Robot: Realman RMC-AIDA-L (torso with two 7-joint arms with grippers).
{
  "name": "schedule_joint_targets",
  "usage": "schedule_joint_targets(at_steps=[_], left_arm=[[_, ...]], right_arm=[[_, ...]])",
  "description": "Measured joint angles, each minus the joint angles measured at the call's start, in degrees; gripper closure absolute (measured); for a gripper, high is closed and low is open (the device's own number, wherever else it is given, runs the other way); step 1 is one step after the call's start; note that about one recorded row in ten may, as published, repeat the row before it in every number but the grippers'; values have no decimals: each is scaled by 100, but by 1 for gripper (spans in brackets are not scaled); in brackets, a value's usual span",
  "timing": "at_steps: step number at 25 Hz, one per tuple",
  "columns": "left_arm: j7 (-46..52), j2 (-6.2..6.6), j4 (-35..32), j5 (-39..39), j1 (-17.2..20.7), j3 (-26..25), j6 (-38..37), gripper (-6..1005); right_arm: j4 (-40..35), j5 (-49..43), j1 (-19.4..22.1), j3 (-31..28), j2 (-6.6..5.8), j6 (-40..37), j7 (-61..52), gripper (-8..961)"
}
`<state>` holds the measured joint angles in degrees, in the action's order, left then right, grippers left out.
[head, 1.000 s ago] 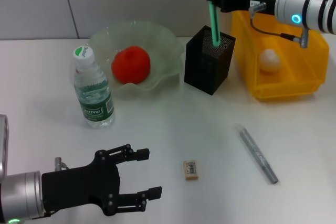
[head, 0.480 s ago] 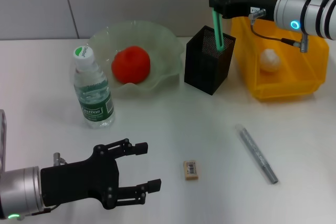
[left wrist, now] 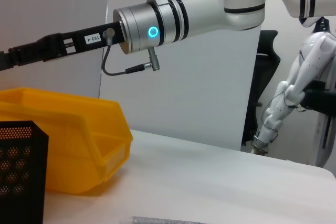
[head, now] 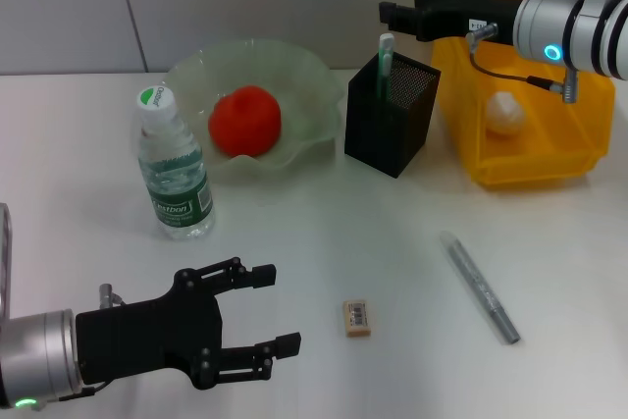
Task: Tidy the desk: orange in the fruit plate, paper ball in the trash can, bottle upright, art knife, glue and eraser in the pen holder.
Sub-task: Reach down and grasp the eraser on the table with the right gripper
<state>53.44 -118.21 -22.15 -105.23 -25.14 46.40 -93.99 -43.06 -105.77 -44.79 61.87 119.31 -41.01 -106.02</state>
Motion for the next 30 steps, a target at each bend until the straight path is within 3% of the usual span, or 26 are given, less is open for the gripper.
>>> schedule_joint_targets(at_steps=[4,7,8,9,12,13,14,15,16,17,21,24,30], left_arm=[[-1,7,0,4,0,0,2,172],[-1,8,0,5,0,0,-1,172],[-1,9,0,5,0,0,-3,172],[-1,9,0,5,0,0,-3,172],[-1,9,0,5,0,0,-14,172],[-1,9,0,5,0,0,-14,172],[-1,9,0,4,0,0,-16,172],[-1,9,0,3,0,0,-20,172],[-1,9,0,3,0,0,-20,172],[-1,9,0,3,0,0,-20,172],[46,12,5,-12,0,4,-35,172],[82,20,4,-18,0,3,-40,172],[272,213,-11,-44,19,30,-203,172]], right_arm=[[-49,369,75,-20,-8,-89,5,386],[-166,774,190,-113,-37,-580,4,330],[-353,993,313,-208,-49,-1051,4,311],[-353,993,313,-208,-49,-1051,4,293],[-774,1139,558,-546,-68,-2463,3,274],[-774,1139,558,-546,-68,-2463,3,275],[-799,1134,565,-559,-94,-2741,35,275],[-795,1018,549,-526,-199,-3367,129,275],[-795,1018,549,-526,-199,-3367,129,275],[-767,652,476,-446,-297,-3931,193,275],[-751,-95,342,-388,-345,-4406,200,276],[-730,-521,249,-382,-339,-4558,199,276],[-349,-1919,-296,-99,-222,-4789,86,277]])
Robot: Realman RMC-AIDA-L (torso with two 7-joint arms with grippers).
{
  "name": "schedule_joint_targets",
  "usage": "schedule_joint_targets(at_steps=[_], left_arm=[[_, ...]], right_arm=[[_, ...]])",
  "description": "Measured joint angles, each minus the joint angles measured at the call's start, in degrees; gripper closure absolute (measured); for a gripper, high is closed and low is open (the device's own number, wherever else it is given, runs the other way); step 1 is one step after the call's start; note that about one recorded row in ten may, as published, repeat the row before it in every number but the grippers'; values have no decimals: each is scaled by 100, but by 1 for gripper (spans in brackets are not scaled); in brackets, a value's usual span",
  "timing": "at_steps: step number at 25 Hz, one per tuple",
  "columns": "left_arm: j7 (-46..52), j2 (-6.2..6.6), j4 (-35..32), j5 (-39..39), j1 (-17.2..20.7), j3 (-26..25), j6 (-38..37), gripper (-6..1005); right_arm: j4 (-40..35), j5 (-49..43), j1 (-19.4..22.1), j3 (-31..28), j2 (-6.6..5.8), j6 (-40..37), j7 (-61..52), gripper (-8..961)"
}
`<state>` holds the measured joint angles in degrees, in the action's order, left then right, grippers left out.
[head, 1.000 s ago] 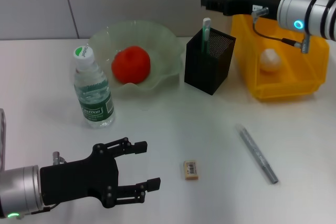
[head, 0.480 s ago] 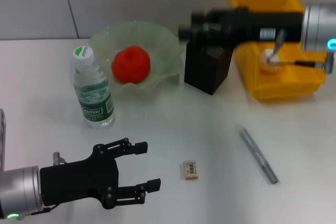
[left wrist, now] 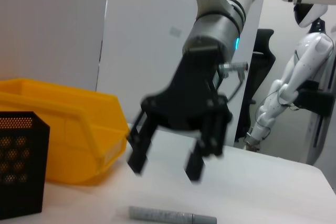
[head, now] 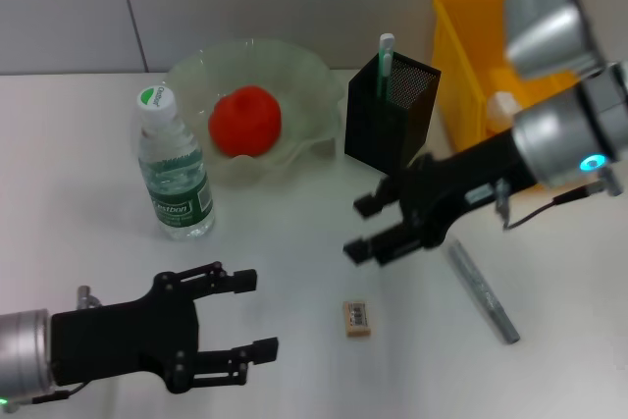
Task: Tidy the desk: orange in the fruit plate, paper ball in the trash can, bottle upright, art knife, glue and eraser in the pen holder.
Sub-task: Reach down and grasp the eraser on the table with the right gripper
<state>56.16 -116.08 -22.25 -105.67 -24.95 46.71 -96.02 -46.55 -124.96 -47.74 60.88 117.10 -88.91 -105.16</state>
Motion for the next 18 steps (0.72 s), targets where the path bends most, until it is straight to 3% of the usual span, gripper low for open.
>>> schedule_joint_targets(at_steps=[2,7,8,15,18], left_arm=[[72,102,-5,-37,4,20,-64,172],[102,239,-24,-123,12,23,-150,172],[149,284,-86,-169,37,22,-156,172],[325,283,-306,-230,98,-18,-183,172],[325,273,-306,-230,99,-20,-183,172]], right_arm=[[107,-487,-201,188,120,89,-66,278],[151,-768,-339,517,195,225,-162,279],[188,-794,-407,897,202,382,-265,279],[194,-765,-454,2063,232,928,-377,280],[189,-762,-455,2205,239,988,-360,281]])
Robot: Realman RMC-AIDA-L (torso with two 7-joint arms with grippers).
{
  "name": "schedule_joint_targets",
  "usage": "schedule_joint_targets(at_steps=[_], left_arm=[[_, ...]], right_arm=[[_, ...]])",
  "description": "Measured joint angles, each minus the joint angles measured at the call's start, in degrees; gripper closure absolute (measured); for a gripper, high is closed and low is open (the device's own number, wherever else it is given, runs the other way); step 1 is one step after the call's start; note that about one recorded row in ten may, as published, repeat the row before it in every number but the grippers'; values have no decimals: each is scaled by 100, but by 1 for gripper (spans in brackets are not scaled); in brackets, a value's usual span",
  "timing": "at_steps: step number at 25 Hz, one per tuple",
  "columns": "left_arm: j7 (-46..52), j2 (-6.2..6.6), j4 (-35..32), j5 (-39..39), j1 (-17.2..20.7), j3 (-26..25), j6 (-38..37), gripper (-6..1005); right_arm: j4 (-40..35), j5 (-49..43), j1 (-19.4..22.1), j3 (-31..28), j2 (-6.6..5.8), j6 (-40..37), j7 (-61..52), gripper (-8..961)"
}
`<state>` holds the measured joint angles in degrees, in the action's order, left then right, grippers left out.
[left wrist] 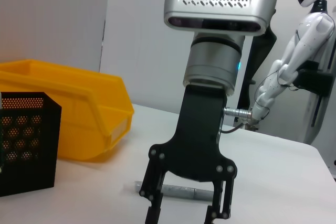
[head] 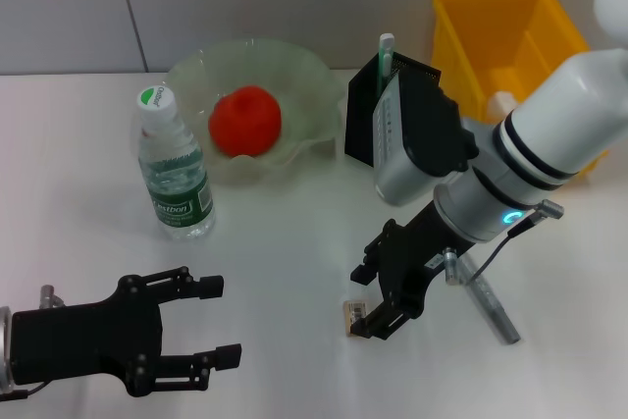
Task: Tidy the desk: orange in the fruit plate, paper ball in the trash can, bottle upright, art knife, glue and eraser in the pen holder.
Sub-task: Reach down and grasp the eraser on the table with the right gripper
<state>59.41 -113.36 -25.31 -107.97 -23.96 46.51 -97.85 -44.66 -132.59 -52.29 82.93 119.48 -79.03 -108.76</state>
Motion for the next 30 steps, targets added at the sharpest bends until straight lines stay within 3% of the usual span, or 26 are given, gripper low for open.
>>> schedule_joint_targets(at_steps=[14,24,30], left_arm=[[69,-12,-6,43,-19,-97,0,172],[79,-11,-9,49,-27,-153,-5,172],[79,-11,-9,50,-33,-157,7,172]], right_arm=[[3,217,18,921,18,548,141,283],[10,219,28,993,22,669,188,286],[56,216,33,1010,22,729,201,355]])
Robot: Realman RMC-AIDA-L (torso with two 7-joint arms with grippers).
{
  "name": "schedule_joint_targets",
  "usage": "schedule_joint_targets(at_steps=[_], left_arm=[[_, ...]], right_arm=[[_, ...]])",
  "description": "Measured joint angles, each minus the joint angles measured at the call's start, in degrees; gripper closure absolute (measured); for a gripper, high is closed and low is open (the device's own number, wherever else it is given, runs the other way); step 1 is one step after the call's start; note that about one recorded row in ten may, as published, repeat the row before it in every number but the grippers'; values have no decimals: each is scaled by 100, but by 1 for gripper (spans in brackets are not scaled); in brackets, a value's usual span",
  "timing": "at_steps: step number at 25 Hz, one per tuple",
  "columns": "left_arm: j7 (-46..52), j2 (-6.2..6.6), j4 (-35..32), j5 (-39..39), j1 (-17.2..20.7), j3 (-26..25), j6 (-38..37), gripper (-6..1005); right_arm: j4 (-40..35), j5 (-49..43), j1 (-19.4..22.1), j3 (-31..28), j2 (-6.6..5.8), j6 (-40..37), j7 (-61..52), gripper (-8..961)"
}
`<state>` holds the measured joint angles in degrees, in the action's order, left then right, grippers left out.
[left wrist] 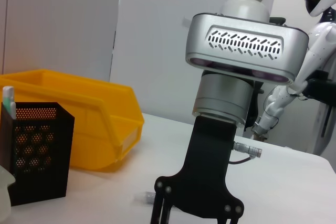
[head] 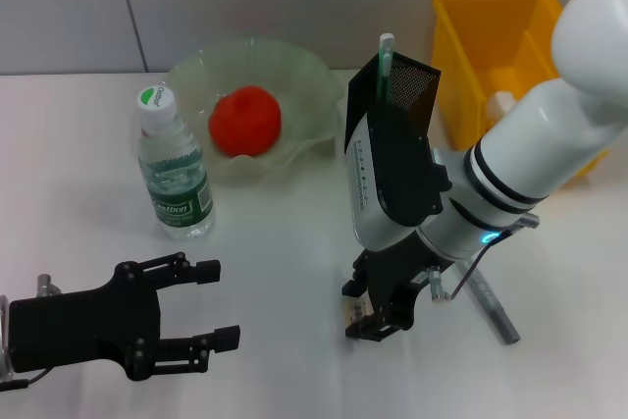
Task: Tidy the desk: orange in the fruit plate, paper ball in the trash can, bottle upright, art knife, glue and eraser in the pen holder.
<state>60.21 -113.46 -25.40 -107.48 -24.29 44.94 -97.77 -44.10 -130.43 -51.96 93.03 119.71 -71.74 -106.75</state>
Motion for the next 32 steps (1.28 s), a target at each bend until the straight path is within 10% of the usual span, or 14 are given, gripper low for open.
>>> schedule_joint_targets(at_steps=[21,32], left_arm=[[-1,-41,-55,-1,12,-74,-12,172],[-11,-70,-52,-3,6,-72,-14,172]], right_arm=[[-255,86,-4,-56,-28,-40,-359,540],[-2255,-1043,113,-2711,-76,-967,-1933,552]])
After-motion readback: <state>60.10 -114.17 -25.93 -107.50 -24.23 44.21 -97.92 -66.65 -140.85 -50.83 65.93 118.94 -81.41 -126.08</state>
